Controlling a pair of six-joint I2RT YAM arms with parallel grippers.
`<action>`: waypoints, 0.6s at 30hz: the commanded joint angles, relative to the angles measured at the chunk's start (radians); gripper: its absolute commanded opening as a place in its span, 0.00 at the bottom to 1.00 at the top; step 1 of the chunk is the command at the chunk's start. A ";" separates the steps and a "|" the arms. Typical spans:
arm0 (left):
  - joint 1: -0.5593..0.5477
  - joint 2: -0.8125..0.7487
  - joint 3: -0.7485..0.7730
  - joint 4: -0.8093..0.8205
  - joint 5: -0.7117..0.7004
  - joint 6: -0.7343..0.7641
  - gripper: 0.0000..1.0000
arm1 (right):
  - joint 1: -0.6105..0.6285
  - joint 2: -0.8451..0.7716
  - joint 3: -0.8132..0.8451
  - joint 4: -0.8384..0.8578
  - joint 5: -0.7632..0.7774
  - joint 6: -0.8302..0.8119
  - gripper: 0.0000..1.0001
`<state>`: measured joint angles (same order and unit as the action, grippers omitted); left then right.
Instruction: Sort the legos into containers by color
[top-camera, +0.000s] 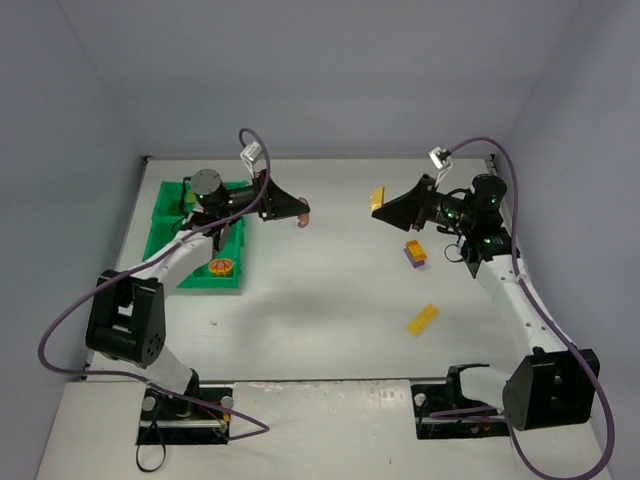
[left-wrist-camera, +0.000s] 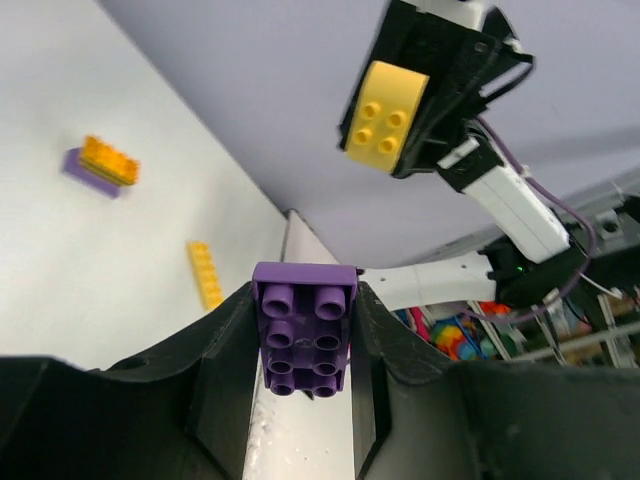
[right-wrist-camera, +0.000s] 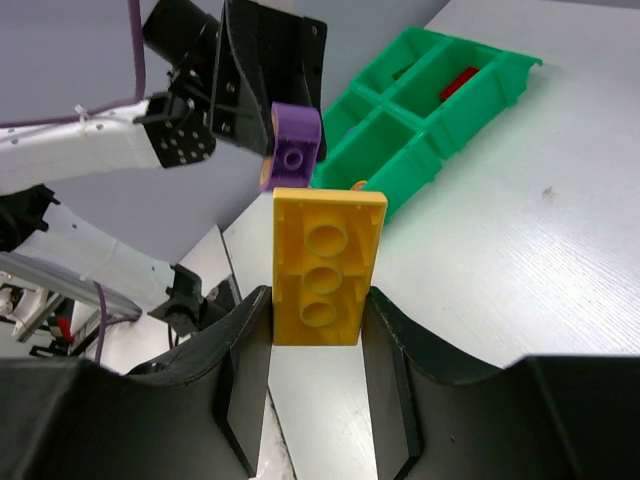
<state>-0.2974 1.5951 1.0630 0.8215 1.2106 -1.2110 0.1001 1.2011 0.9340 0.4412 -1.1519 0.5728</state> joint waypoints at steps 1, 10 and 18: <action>0.097 -0.145 -0.004 -0.109 0.032 0.108 0.00 | 0.003 -0.029 0.037 -0.016 -0.048 -0.072 0.00; 0.441 -0.302 0.213 -1.390 -0.834 0.771 0.00 | 0.147 0.086 0.077 -0.200 0.124 -0.228 0.00; 0.553 -0.198 0.242 -1.476 -1.149 0.757 0.00 | 0.256 0.187 0.157 -0.245 0.202 -0.280 0.00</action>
<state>0.2558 1.3499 1.2461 -0.5404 0.2569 -0.5114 0.3290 1.3781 1.0039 0.1711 -0.9867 0.3393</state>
